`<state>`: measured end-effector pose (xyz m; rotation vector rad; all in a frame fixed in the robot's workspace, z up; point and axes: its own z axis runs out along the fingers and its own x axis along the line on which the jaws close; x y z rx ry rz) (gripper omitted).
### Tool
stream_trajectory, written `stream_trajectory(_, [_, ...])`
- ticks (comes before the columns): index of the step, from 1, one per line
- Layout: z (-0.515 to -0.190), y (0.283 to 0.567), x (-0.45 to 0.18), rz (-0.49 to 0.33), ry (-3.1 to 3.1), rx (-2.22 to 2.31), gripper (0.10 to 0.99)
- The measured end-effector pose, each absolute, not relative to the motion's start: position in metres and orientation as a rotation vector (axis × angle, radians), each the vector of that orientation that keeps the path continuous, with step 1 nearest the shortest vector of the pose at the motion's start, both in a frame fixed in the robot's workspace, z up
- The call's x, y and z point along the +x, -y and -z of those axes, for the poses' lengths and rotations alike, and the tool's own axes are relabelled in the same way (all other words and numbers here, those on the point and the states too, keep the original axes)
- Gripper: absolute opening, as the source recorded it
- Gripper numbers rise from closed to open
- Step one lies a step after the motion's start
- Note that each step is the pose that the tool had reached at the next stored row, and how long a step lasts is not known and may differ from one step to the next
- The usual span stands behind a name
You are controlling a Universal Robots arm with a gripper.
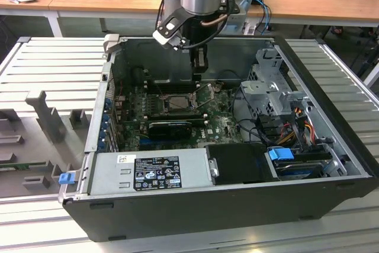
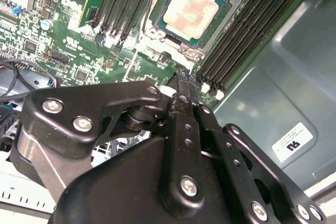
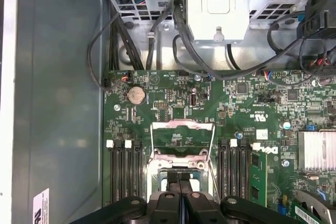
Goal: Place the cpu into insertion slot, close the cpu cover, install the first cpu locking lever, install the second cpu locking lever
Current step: 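Close the cpu cover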
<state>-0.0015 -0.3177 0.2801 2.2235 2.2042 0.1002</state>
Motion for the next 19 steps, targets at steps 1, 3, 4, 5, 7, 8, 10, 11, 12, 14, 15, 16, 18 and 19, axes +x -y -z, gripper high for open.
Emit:
stream_trajectory(1, [-0.280,0.318,0.000,-0.100,-2.204,2.224,0.106])
stream_trajectory(3, [-0.280,0.318,0.005,-0.099,-2.204,2.224,0.106])
stream_trajectory(4, [-0.280,0.318,0.008,-0.099,-2.205,2.224,0.106])
stream_trajectory(5, [-0.280,0.318,0.011,-0.099,-2.205,2.224,0.106])
stream_trajectory(7, [-0.280,0.317,0.015,-0.099,-2.205,2.224,0.106])
stream_trajectory(8, [-0.280,0.317,0.017,-0.099,-2.205,2.224,0.106])
stream_trajectory(10, [-0.280,0.317,0.019,-0.099,-2.205,2.224,0.106])
stream_trajectory(11, [-0.280,0.317,0.020,-0.099,-2.205,2.224,0.106])
stream_trajectory(12, [-0.279,0.317,0.022,-0.099,-2.205,2.224,0.106])
stream_trajectory(14, [-0.279,0.317,0.023,-0.099,-2.205,2.224,0.106])
stream_trajectory(15, [-0.279,0.317,0.024,-0.099,-2.205,2.224,0.106])
stream_trajectory(16, [-0.278,0.317,0.024,-0.099,-2.205,2.224,0.106])
stream_trajectory(18, [-0.278,0.317,0.026,-0.099,-2.205,2.224,0.106])
stream_trajectory(19, [-0.278,0.317,0.026,-0.098,-2.205,2.224,0.106])
